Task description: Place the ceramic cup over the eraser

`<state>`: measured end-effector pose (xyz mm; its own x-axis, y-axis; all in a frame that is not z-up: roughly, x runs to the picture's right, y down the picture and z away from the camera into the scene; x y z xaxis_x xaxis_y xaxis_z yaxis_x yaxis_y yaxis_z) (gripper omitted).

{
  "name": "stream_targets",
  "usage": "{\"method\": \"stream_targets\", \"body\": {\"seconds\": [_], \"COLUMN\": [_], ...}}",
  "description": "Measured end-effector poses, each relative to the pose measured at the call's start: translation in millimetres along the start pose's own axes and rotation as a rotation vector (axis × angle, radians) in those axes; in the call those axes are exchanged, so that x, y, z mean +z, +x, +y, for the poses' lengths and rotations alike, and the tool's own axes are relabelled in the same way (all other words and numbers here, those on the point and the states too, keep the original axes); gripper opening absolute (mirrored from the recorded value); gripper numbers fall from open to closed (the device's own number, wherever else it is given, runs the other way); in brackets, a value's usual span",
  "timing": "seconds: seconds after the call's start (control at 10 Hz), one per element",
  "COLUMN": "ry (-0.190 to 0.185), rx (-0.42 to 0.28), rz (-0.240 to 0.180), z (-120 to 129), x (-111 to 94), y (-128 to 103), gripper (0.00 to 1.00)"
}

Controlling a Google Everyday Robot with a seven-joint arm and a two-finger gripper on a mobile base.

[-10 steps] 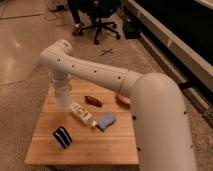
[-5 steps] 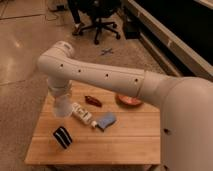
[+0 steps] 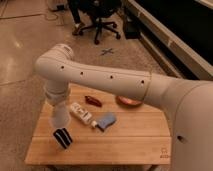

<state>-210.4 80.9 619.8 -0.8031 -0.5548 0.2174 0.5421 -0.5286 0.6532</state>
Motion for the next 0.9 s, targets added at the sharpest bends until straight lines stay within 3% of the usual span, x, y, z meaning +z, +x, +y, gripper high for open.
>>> {"method": "stream_targets", "body": {"seconds": [0.9], "ry": [0.004], "rx": [-0.020], "rz": [-0.017], "z": [-1.0], "x": [8.1], "y": [-3.8], "gripper": [0.00]}}
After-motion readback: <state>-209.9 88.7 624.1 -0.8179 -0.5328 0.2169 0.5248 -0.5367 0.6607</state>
